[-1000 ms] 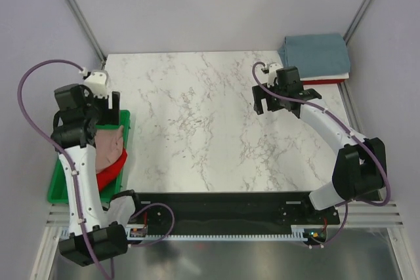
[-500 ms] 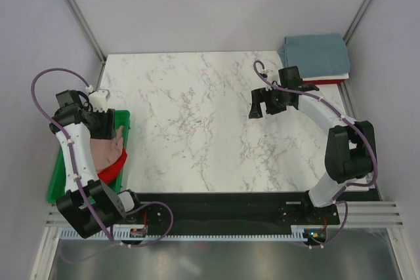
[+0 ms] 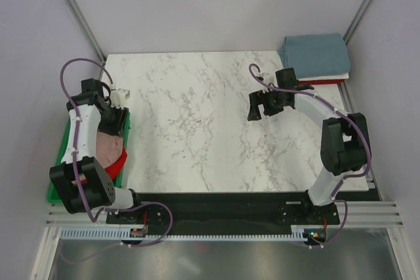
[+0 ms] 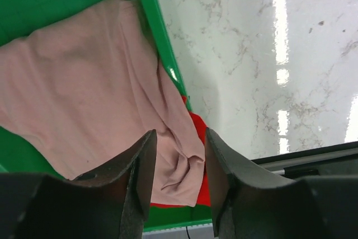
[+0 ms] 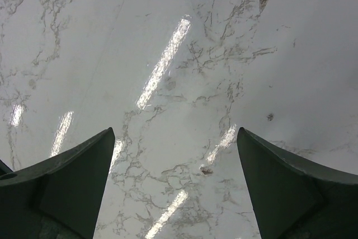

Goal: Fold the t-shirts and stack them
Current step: Grab the tshirt from the pile

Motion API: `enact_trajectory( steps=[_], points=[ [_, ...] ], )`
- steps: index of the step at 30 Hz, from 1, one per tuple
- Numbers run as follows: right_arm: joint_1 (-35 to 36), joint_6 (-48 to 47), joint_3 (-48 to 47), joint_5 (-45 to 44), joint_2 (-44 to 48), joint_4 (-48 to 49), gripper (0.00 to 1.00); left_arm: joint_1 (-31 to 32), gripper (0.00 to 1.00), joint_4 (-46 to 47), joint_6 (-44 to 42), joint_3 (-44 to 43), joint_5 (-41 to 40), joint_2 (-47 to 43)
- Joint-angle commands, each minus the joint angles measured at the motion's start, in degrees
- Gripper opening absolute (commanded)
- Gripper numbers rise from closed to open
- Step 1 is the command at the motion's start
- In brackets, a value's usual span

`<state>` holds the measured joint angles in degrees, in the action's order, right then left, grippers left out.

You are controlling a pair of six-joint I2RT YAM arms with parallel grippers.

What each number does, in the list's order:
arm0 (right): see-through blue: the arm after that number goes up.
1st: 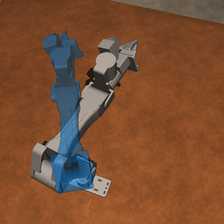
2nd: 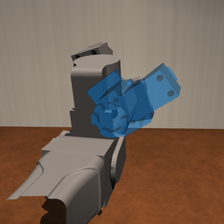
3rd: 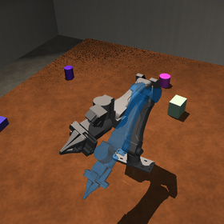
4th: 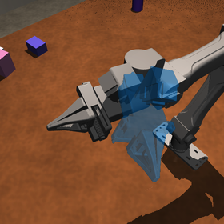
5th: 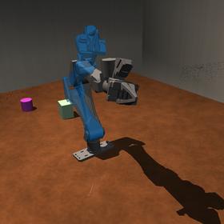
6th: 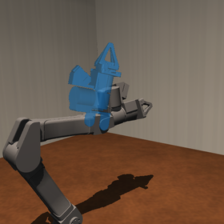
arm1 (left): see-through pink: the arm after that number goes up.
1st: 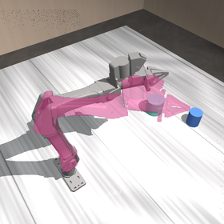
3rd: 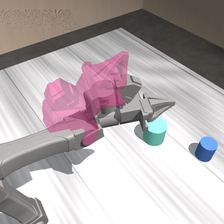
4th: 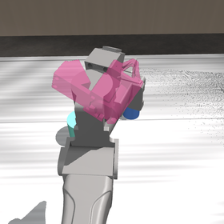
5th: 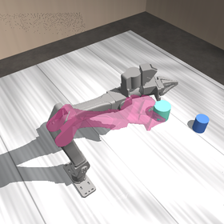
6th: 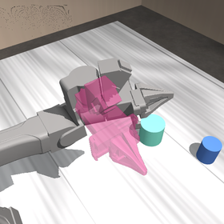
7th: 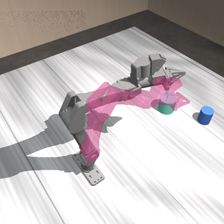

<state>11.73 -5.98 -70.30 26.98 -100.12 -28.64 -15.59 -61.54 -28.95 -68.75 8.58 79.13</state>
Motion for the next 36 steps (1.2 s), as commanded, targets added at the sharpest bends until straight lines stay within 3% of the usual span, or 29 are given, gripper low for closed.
enact_trajectory(
  steps=[1,15,17,19,24,29,36],
  points=[
    [-0.21,-2.19,-1.24,2.02,-0.08,2.01,0.98,-0.23,0.47,0.36,1.44,0.11,-5.23,-0.29],
    [-1.53,-2.28,-1.24,2.11,1.68,1.57,0.98,-0.23,0.43,2.3,-0.76,4.5,-8.05,4.1],
    [-1.62,-2.02,-1.07,2.11,1.94,1.49,0.98,-0.31,0.38,2.3,-0.76,4.42,-7.7,4.54],
    [-1.62,-1.85,-1.06,2.11,2.29,1.4,0.98,-0.31,0.24,2.39,-0.67,4.07,-7.35,4.63],
    [-1.62,-2.2,-1.76,1.85,2.56,1.22,0.98,-0.23,0.06,2.04,0.03,1.0,-5.24,3.05],
    [-1.01,-7.71,-6.42,-1.75,3.7,1.05,0.98,-0.23,0.02,2.12,1.17,-8.48,-2.7,-0.55],
    [-0.83,-10.37,-14.49,-1.85,6.69,3.24,0.98,0.91,0.02,0.81,4.51,-33.79,9.07,-0.56]
  ],
)
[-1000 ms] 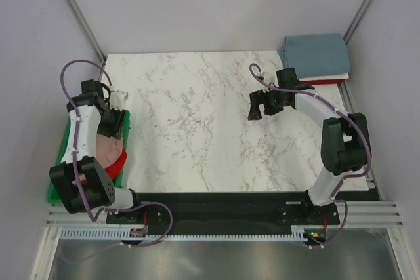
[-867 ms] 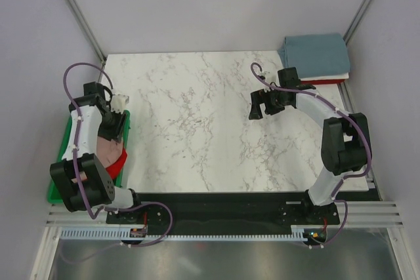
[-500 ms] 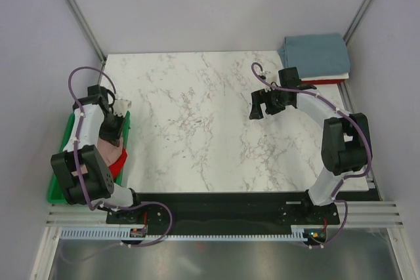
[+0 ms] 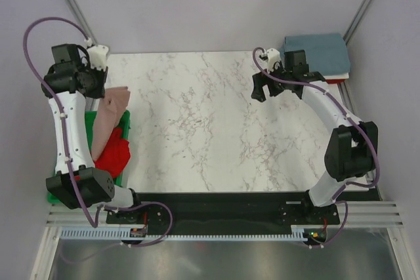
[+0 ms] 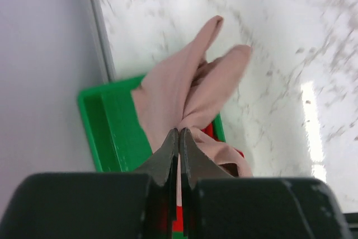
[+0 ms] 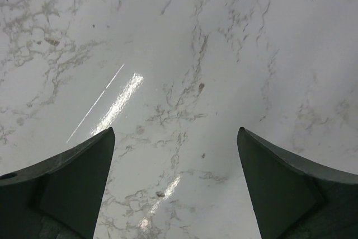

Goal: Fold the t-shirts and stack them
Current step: Grab the tshirt from the pile, then move the tshirt to the center of the board

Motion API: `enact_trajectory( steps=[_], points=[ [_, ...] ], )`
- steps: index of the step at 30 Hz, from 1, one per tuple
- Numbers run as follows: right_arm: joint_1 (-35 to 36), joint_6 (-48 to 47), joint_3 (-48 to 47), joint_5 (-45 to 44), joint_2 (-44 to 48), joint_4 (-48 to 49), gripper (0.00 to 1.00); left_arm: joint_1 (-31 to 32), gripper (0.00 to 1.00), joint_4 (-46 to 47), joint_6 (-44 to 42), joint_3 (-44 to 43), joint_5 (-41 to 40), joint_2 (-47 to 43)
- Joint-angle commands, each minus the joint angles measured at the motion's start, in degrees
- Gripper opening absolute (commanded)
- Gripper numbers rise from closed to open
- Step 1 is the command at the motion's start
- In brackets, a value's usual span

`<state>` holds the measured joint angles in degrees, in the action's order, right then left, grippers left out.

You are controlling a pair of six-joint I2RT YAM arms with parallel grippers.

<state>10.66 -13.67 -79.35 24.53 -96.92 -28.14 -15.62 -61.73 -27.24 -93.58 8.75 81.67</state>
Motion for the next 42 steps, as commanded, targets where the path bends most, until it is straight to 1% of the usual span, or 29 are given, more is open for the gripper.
enact_trajectory(
  steps=[1,2,5,6,7,8,9,10,12,13,18,19,21,23,24,25,27,28,29,30,31,32,33,34,36,38,39,41,42],
  points=[
    [0.24,-2.68,-6.07,1.04,3.58,3.26,0.98,2.16,0.02,0.92,2.9,-11.08,10.04,-2.75],
    [0.24,-2.42,-6.69,1.48,3.67,4.05,0.98,2.95,0.02,0.74,2.72,-14.93,11.97,-1.96],
    [0.16,2.31,-7.49,0.0,3.94,9.14,0.98,7.43,0.02,-1.79,1.06,-21.7,18.29,0.58],
    [-0.02,4.51,-7.48,-2.71,3.85,10.72,0.98,8.84,0.03,-2.24,0.88,-22.78,19.19,1.21],
    [-0.19,9.06,-7.66,-3.09,3.41,13.0,0.98,11.98,0.03,-2.6,0.88,-23.66,20.07,1.65],
    [-0.54,10.41,-8.01,-2.65,3.06,13.37,0.98,13.67,0.03,-2.86,0.79,-24.71,21.47,2.43],
    [-1.59,11.55,-8.71,-1.26,1.4,13.29,0.98,14.99,0.02,-2.95,0.79,-24.89,22.26,2.79],
    [-2.04,13.48,-10.98,1.19,0.26,11.98,0.98,18.74,0.03,-2.95,0.96,-24.9,22.97,3.14],
    [-3.0,15.6,-14.93,3.4,-2.99,8.82,0.98,21.49,0.03,-3.13,0.97,-23.58,25.43,4.19],
    [-3.1,15.34,-14.69,5.24,-3.09,7.76,0.98,24.03,0.03,-3.22,0.88,-22.71,26.22,4.46],
    [-3.1,7.18,-10.57,5.08,1.64,7.49,0.98,30.55,0.03,-2.87,1.32,-15.24,31.84,7.97],
    [-3.1,5.78,-9.95,5.08,2.35,7.14,0.98,32.65,0.03,-2.78,1.4,-14.71,32.72,9.89],
    [-3.1,3.49,-8.02,4.47,4.54,7.13,0.98,34.42,0.03,-2.34,1.84,-14.0,35.44,12.36],
    [-3.1,2.51,-6.7,3.77,6.21,7.13,0.98,36.27,0.04,-2.08,2.11,-15.13,37.55,17.45],
    [-3.1,1.81,-5.39,3.59,6.66,7.05,0.98,36.88,0.06,-1.64,2.46,-15.75,38.09,19.3],
    [-3.27,1.2,-4.59,3.5,7.1,6.79,0.98,37.15,0.08,-1.29,3.16,-18.8,38.27,24.45],
    [-3.62,-0.9,-2.58,2.98,8.33,6.09,0.98,37.59,0.09,-1.28,4.3,-23.38,39.06,30.1],
    [-3.89,-1.96,-1.95,3.06,8.59,5.91,0.98,37.59,0.11,-1.46,6.39,-29.41,39.23,33.0],
    [-4.15,-3.45,-1.6,3.93,9.38,5.56,0.98,37.59,0.14,-1.55,7.28,-32.77,39.41,38.77],
    [-4.15,-5.12,-1.33,4.73,9.47,4.33,0.98,37.59,0.15,-1.63,7.99,-35.85,39.32,41.09],
    [-4.06,-9.66,-1.51,5.95,9.65,3.45,0.98,37.5,0.16,-1.63,8.34,-38.67,39.15,43.12],
    [-4.06,-11.62,-1.68,7.62,9.56,2.57,0.98,37.5,0.2,-1.37,8.96,-43.65,37.41,46.44],
    [-3.45,-13.82,-2.21,9.9,9.3,1.09,0.98,37.07,0.3,-1.02,9.22,-45.62,35.91,47.52],
    [-2.84,-18.36,-2.47,10.88,8.95,-0.06,0.97,36.63,0.35,-0.41,9.92,-47.9,32.33,48.23],
    [0.58,-24.44,-4.05,11.59,6.67,-5.13,0.96,34.18,0.45,3.36,11.68,-47.49,28.88,47.63],
    [5.4,-33.03,-5.54,12.12,3.52,-9.02,0.94,31.45,0.48,4.78,15.28,-46.35,27.63,46.39],
    [6.99,-34.48,-6.77,12.38,2.28,-11.04,0.93,28.83,0.48,4.69,15.9,-45.3,27.37,43.6],
    [11.29,-38.07,-7.66,13.43,-1.14,-11.5,0.91,26.35,0.48,4.69,15.29,-38.98,26.93,39.38],
    [12.54,-39.49,-8.79,13.7,-2.47,-11.93,0.91,23.38,0.49,4.69,15.38,-36.44,27.54,37.18]
  ],
)
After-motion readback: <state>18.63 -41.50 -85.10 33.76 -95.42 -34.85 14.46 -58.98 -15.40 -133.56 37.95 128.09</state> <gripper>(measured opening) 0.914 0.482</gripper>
